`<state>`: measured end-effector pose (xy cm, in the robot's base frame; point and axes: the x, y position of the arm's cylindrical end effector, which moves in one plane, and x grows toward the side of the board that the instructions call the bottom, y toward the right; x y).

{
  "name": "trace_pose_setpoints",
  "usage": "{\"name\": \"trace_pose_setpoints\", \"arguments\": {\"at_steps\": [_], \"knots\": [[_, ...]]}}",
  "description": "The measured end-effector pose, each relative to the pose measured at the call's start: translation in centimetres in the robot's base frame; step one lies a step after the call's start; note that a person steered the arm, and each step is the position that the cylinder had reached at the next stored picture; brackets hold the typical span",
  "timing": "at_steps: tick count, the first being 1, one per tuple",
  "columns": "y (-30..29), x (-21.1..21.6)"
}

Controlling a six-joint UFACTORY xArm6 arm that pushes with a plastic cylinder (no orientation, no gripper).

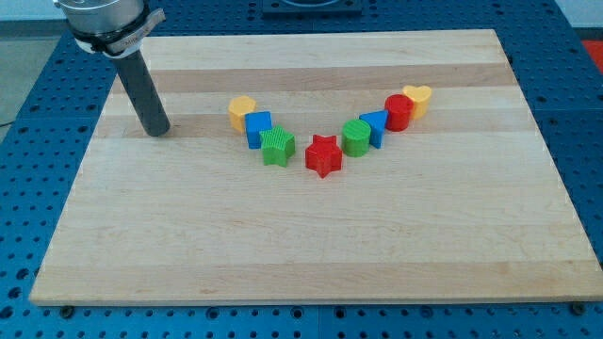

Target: Move your arm towards center right

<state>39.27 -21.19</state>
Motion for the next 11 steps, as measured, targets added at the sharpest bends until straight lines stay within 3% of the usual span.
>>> {"name": "trace_pose_setpoints", "arguments": {"at_steps": [2, 3, 4, 5, 8, 9, 10, 11], "knots": [[-0.3, -1.6], [-1.8, 1.8], [-1.6, 8.0], [3.5, 9.8], [31.2, 11.0], [39.7, 9.5], [44.5, 1.6], [45.5, -6.6]]}}
